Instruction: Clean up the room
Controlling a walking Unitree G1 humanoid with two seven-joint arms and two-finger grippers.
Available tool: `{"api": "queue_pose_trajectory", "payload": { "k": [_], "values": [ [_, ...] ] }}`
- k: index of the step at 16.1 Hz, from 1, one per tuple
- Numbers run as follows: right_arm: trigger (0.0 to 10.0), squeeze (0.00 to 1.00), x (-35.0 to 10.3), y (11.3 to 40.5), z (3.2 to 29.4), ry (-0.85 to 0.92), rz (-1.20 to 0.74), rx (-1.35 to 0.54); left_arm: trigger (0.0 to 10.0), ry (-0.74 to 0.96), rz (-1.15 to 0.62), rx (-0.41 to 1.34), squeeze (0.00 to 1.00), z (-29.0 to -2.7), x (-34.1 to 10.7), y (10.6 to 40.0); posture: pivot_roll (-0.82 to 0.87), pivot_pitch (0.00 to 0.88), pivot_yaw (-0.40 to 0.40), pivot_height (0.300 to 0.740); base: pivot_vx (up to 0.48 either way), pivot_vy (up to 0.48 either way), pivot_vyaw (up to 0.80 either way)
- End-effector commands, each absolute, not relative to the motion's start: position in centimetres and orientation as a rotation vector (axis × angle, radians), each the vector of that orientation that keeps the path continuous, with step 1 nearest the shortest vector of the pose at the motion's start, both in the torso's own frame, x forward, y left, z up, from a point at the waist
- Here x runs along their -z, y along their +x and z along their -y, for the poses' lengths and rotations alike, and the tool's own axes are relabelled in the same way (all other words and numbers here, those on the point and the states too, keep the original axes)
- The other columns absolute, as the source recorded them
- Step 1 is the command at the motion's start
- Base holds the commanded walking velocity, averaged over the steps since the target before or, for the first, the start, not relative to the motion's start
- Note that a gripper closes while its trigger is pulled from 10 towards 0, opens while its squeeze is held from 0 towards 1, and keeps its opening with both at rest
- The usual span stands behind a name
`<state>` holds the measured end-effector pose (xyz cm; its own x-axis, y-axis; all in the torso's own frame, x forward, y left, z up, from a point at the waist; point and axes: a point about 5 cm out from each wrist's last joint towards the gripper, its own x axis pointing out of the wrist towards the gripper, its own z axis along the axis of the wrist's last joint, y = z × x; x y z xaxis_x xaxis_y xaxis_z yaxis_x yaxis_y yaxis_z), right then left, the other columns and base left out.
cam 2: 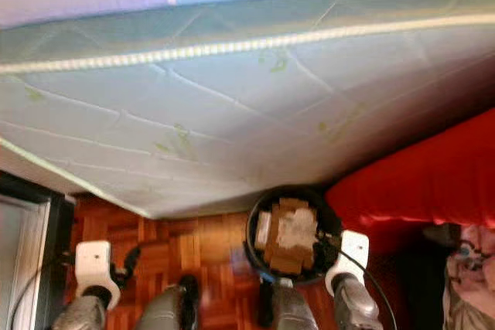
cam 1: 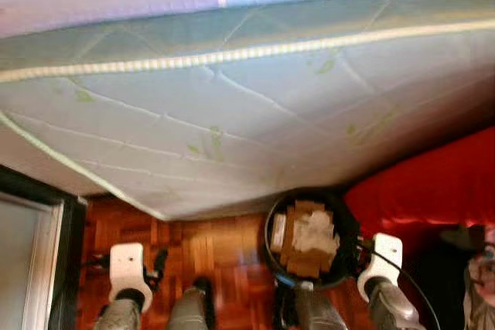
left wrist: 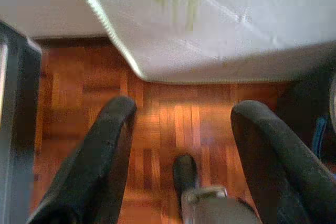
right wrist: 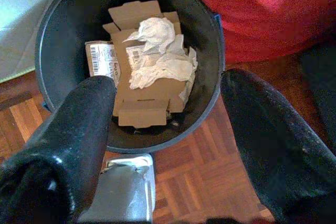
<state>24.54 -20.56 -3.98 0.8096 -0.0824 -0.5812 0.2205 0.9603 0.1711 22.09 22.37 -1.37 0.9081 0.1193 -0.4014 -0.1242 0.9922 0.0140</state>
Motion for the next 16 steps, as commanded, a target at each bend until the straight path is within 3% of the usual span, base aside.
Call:
{"api": "queue_pose_trajectory", "payload": {
  "k": [1,6,10,16],
  "values": [
    [10.0,0.00,5.4,22.7,20.2,0.241,-0.691,0.156,10.0,-0.017,-0.520,-0.167,0.00,-23.0,3.5,20.1,0.15,0.115,-0.053,0.740,0.000,0.000,0.00],
    [10.0,0.00,6.9,20.4,20.4,0.226,-0.787,0.172,10.0,-0.107,-0.694,-0.269,0.00,-23.0,6.6,17.9,0.14,0.005,-0.067,0.740,0.000,0.000,0.00],
    [10.0,0.00,7.8,18.9,20.3,0.221,-0.859,0.175,10.0,-0.138,-0.760,-0.290,0.00,-22.8,7.4,17.6,0.12,0.000,-0.051,0.740,0.000,0.000,0.00],
    [10.0,0.00,7.5,19.7,19.7,0.199,-0.874,0.161,10.0,-0.145,-0.805,-0.301,0.00,-23.1,7.9,16.8,0.12,0.000,-0.047,0.740,0.000,0.000,0.00]
  ]
}}
